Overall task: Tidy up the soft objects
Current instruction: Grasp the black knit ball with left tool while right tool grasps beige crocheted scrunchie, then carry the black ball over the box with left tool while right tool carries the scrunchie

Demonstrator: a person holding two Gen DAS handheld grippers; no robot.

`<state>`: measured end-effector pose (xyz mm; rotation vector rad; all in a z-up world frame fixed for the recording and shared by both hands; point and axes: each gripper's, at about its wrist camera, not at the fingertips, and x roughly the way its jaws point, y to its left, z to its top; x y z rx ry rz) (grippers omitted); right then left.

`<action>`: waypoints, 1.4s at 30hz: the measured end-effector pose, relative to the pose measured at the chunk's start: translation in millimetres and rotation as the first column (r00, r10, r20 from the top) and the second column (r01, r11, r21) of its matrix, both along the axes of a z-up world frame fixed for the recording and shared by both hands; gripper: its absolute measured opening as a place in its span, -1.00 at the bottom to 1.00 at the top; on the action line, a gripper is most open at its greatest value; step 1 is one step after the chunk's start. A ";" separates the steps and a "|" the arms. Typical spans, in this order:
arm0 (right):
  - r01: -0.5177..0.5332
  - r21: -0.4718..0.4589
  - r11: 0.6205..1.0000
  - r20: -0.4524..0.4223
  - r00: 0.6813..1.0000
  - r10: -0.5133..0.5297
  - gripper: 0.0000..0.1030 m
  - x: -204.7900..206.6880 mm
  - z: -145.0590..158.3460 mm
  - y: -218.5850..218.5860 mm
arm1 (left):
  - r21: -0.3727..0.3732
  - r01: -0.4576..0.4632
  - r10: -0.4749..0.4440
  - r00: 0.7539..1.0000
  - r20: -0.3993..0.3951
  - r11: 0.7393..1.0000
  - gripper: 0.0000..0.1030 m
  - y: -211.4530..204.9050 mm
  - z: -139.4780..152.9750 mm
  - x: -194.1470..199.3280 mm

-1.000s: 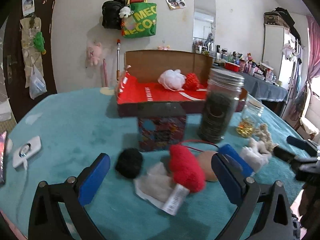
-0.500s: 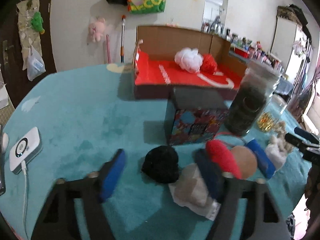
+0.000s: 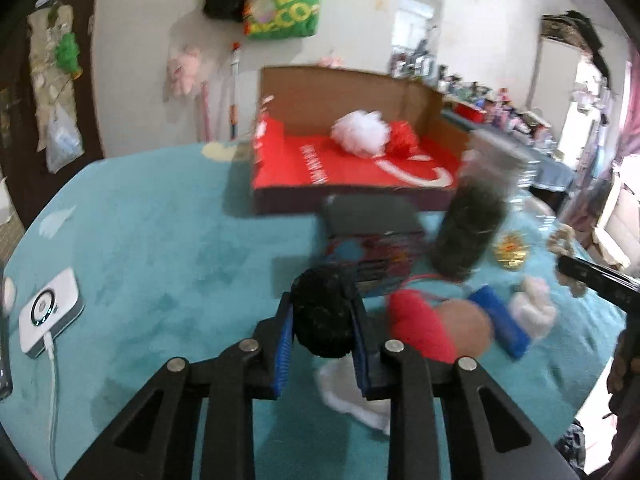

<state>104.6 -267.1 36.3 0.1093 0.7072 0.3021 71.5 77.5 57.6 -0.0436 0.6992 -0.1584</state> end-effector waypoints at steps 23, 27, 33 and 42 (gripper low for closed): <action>-0.211 0.160 0.964 -0.003 0.977 0.214 -0.53 -1.3 4.2 55.5 | -0.074 0.313 -0.313 0.950 0.020 0.947 -0.48 -95.6 2.7 14.5; -0.206 0.162 0.965 -0.003 0.978 0.209 -0.53 -1.3 4.7 52.8 | -0.072 0.304 -0.304 0.953 0.021 0.950 -0.48 -90.1 4.9 13.0; -0.183 0.155 0.971 -0.012 0.982 0.187 -0.53 -2.7 6.7 38.0 | -0.078 0.271 -0.271 0.962 0.009 0.959 -0.48 -62.1 13.3 11.6; -0.110 0.111 0.988 -0.036 0.993 0.114 -0.53 -2.7 5.1 9.6 | -0.071 0.194 -0.197 0.980 -0.034 0.978 -0.48 -12.0 12.1 8.6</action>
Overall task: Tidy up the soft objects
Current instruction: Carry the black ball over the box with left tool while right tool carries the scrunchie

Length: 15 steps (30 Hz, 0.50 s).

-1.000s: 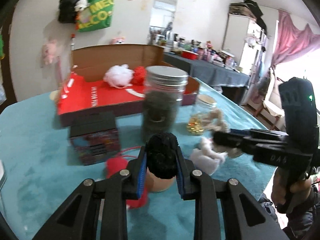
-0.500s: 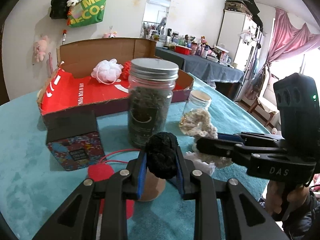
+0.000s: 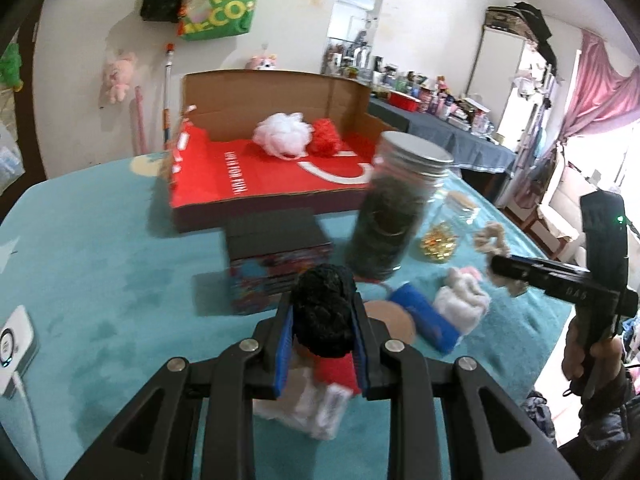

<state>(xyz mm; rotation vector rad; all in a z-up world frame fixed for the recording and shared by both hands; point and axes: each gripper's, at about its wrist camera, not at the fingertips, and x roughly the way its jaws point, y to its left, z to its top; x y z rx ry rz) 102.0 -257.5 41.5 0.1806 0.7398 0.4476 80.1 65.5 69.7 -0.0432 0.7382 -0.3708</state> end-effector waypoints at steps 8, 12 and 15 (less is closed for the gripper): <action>0.035 -0.007 0.999 -0.042 0.999 -0.035 -0.53 11.3 -10.0 -24.7 | 0.035 -0.075 0.076 0.996 -0.045 0.997 -0.48 41.7 -10.7 6.9; 0.008 -0.001 1.000 -0.090 0.996 -0.008 -0.53 27.4 -13.4 -33.1 | 0.090 -0.049 0.052 0.998 -0.034 0.995 -0.48 56.3 -15.5 22.9; -0.036 -0.010 0.999 -0.079 0.996 0.035 -0.53 41.3 -8.4 -34.7 | 0.112 0.002 0.000 1.000 -0.022 0.994 -0.48 63.1 -15.2 38.0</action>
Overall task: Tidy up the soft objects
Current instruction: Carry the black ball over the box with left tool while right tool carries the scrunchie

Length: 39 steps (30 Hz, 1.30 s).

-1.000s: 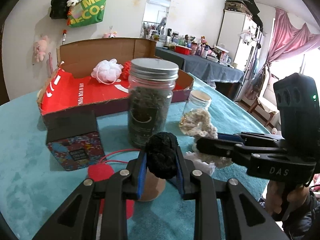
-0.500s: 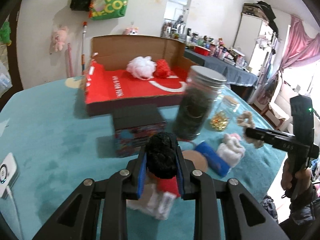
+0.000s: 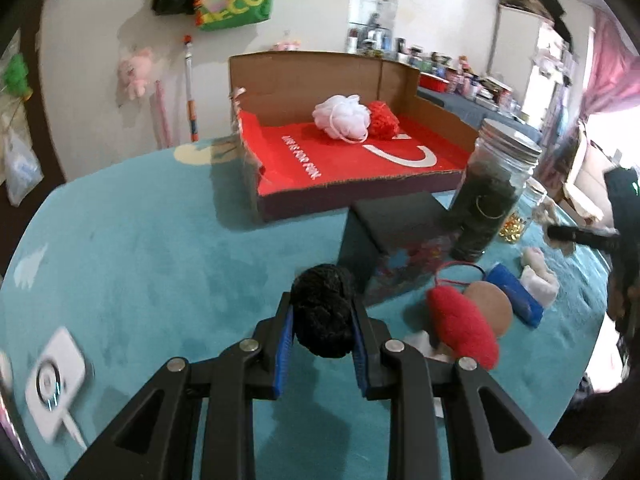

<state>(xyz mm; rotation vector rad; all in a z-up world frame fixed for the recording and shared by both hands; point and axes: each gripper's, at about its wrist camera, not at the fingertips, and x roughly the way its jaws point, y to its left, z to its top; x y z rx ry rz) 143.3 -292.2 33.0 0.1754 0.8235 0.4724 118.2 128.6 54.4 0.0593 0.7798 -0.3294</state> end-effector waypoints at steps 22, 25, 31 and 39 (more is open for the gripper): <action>-0.191 -0.094 0.977 0.002 0.981 0.192 -0.53 81.2 24.7 2.0 | 0.095 0.281 -0.284 0.958 0.030 0.955 -0.48 -15.0 22.0 74.0; -0.216 -0.113 0.970 0.011 0.976 0.219 -0.53 93.7 32.5 10.8 | 0.106 0.297 -0.302 0.953 0.029 0.949 -0.48 -21.9 28.9 86.7; -0.238 -0.079 0.968 0.006 0.971 0.239 -0.53 127.4 50.8 29.3 | 0.101 0.253 -0.256 0.966 0.017 0.962 -0.47 -39.2 43.3 121.8; -0.115 -0.175 0.978 -0.107 0.990 0.097 -0.50 200.2 57.5 70.6 | 0.136 0.098 -0.082 0.990 -0.116 0.986 -0.45 -67.4 42.8 183.1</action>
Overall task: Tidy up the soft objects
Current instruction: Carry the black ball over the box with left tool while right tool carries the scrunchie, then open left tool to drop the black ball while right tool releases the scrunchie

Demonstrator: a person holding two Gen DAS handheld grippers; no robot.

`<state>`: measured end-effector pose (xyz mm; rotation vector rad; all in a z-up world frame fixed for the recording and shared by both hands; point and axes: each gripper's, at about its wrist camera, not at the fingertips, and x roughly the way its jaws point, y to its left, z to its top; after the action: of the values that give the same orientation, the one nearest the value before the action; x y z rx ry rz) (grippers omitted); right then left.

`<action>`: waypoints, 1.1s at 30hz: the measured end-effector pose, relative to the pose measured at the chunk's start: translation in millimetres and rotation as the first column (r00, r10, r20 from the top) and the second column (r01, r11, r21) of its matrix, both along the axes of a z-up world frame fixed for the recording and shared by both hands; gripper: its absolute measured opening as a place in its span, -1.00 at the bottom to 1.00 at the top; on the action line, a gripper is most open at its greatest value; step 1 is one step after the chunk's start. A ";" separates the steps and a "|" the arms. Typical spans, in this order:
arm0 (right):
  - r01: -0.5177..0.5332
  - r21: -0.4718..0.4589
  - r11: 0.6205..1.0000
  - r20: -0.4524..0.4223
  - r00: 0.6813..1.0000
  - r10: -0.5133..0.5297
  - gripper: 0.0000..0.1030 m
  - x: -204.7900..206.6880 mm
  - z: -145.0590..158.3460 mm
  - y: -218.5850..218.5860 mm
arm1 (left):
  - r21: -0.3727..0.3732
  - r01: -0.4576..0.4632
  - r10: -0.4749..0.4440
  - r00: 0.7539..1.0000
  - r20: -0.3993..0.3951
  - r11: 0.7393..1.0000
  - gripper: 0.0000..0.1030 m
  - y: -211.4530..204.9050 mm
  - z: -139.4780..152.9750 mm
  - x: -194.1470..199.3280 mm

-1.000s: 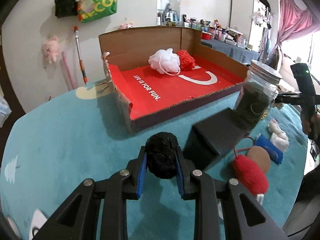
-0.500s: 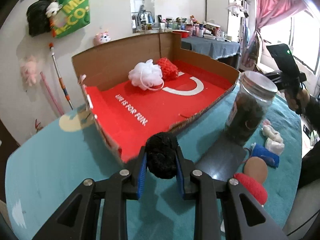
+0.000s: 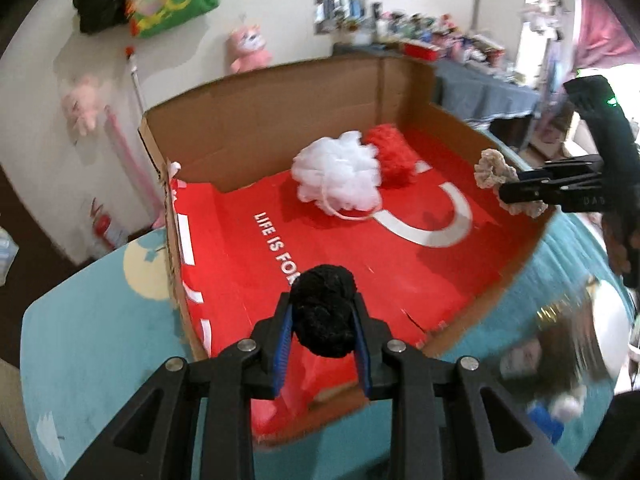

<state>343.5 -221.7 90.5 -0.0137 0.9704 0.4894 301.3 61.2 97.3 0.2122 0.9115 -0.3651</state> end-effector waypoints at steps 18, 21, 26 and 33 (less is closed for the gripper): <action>0.122 -0.264 0.957 -0.100 0.983 -0.153 -0.50 92.9 -45.0 32.8 | 0.165 -0.150 0.168 0.980 -0.105 0.975 -0.37 -18.2 -47.4 89.3; 0.105 -0.270 0.957 -0.096 0.986 -0.135 -0.50 94.0 -47.4 32.8 | 0.170 -0.143 0.163 0.981 -0.105 0.975 -0.34 -20.3 -50.2 90.2; 0.088 -0.304 0.949 -0.077 0.990 -0.116 -0.43 90.8 -49.1 37.6 | 0.164 -0.138 0.155 0.983 -0.101 0.977 -0.10 -22.4 -51.8 88.2; 0.078 -0.299 0.951 -0.066 0.993 -0.102 -0.06 79.7 -48.3 44.7 | 0.142 -0.155 0.167 0.983 -0.077 0.978 0.28 -17.5 -44.6 86.2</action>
<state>423.1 -177.0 42.2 -0.2202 1.1119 0.2581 387.5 43.7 52.7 0.2464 1.0350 -0.1629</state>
